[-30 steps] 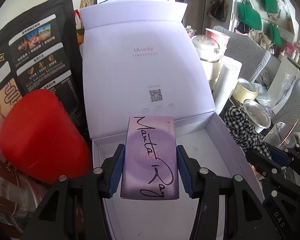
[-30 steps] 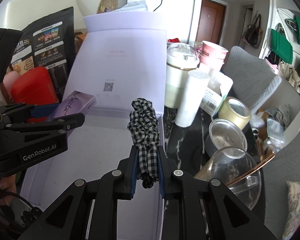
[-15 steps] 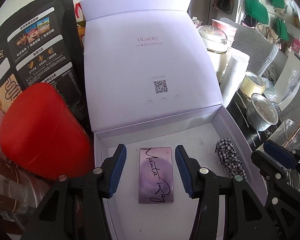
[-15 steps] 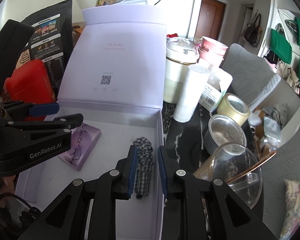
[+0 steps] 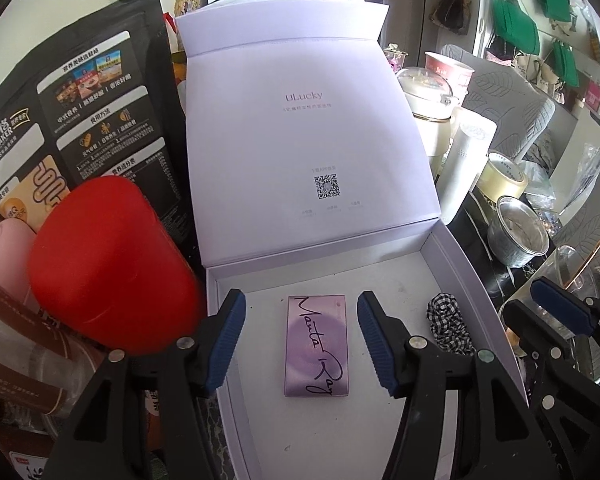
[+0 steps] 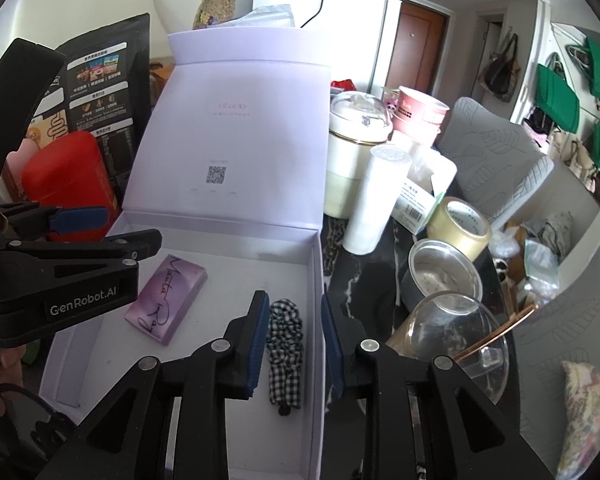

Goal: Organize rigid objects
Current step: 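Open the left gripper over the box while the right gripper releases the umbrella inside, then withdraw both grippers from the box toward the gold box and claw clip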

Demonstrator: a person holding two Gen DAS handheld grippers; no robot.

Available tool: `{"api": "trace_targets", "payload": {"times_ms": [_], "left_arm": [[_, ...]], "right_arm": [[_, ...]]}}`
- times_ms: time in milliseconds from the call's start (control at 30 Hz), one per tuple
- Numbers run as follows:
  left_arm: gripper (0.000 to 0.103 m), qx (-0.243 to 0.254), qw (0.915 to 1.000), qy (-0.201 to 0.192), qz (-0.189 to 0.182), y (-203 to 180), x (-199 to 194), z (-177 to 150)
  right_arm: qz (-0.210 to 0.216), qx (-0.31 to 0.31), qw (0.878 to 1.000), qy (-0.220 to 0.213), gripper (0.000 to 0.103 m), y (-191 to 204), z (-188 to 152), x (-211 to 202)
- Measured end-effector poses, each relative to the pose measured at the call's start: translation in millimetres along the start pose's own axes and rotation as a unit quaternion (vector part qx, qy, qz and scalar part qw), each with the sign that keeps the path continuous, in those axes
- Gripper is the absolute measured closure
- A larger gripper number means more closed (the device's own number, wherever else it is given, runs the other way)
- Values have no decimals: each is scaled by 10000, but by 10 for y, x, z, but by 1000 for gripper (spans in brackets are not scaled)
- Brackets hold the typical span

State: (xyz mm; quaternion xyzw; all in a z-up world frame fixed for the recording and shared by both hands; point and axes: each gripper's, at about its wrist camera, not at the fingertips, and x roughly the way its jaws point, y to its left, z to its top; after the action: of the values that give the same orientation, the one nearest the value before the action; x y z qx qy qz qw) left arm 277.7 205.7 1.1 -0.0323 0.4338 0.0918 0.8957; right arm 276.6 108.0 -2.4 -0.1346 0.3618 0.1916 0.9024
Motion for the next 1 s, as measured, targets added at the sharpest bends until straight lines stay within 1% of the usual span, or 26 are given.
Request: {"api": "trace_targets", "payload": {"times_ms": [133,233,333,433,500,800,1000], "left_arm": [[45,-24,10000,-87,43,16,-100,9],[45,-46,9996,-187,190,9,-187,-9],[45,-47,9997,-226,115,-2,-258,-33],[45,-37,9995,-280,155,-27,-345,-56],[45,-31,9995,-310,83,-46,-396,-73],[45,32,9987,-497,-84,-130,-706,-169],[45,21,9982,-594,-118,-166,-875,-237]], "right_arm": [[4,-19,9999,-145,76,13,17,-119],[4,5,9997,-225,76,13,15,-203],[-39,62,9996,-268,76,-8,0,-273],[-62,158,9994,-290,76,-27,-23,-339],[-63,202,9993,-319,76,-36,-45,-397],[-126,287,9984,-462,76,-81,-125,-687],[-200,315,9977,-559,76,-99,-180,-894]]}}
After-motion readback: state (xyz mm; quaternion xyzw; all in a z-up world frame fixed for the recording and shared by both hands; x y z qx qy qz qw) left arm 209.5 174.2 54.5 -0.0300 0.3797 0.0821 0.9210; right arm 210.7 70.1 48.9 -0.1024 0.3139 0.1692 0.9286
